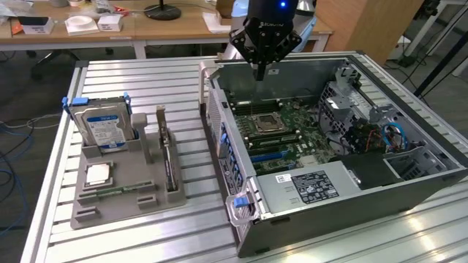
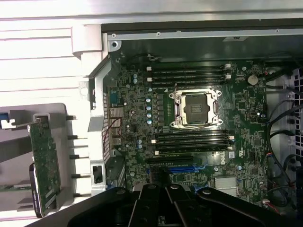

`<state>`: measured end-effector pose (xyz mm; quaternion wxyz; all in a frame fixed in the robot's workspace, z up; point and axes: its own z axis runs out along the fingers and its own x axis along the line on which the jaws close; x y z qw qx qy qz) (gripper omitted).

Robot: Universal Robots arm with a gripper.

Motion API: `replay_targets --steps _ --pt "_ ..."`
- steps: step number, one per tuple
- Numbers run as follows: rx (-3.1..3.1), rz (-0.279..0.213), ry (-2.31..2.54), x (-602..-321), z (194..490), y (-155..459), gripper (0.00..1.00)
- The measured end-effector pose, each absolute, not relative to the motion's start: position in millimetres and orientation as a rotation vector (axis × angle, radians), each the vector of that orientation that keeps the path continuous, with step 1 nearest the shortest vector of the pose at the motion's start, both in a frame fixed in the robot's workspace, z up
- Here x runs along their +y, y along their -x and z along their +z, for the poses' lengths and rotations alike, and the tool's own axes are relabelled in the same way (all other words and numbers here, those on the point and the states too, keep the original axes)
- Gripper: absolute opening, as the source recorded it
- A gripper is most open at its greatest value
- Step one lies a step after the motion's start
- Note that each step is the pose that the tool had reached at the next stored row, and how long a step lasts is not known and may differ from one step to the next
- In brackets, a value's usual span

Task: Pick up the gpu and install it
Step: 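Reach for the gpu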

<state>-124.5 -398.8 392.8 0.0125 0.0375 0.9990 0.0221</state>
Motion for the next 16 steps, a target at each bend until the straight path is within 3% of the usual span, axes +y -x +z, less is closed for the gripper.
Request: replay_targets --steps 16 --pt "3.114 0.069 -0.117 -398.9 391.5 129.6 0.11"
